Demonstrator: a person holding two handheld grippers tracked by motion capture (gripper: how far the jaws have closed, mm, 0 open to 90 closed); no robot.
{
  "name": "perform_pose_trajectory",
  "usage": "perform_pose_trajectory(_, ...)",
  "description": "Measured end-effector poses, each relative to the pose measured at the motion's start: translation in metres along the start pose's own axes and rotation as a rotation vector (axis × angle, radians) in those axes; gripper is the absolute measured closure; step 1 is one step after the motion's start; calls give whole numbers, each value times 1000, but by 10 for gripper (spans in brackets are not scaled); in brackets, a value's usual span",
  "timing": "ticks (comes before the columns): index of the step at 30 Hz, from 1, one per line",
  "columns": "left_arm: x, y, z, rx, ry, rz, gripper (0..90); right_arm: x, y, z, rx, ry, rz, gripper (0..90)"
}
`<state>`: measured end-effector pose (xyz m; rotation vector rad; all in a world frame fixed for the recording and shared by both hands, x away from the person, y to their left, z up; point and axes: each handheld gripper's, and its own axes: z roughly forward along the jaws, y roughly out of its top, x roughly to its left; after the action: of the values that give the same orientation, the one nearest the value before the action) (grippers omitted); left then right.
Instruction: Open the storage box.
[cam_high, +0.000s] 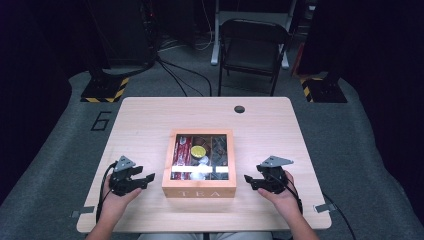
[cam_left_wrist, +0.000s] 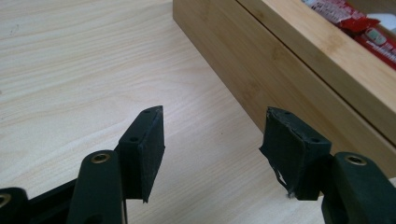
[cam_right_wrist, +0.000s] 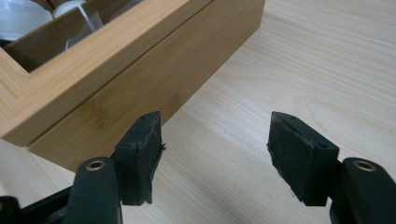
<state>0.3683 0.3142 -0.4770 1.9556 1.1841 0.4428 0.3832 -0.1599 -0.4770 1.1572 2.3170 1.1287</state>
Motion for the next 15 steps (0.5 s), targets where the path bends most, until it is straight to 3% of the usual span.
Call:
perform_pose_trajectory(6, -3, 10, -9, 10, -6, 11, 386, 7, 12, -7, 11, 14, -34, 349)
perform_pose_trajectory(8, -5, 12, -12, 0, -18, -2, 386, 11, 16, -11, 13, 16, -50, 352)
perform_pose_trajectory(15, -14, 20, -27, -29, -31, 15, 390, 23, 28, -28, -8, 35, -77, 404)
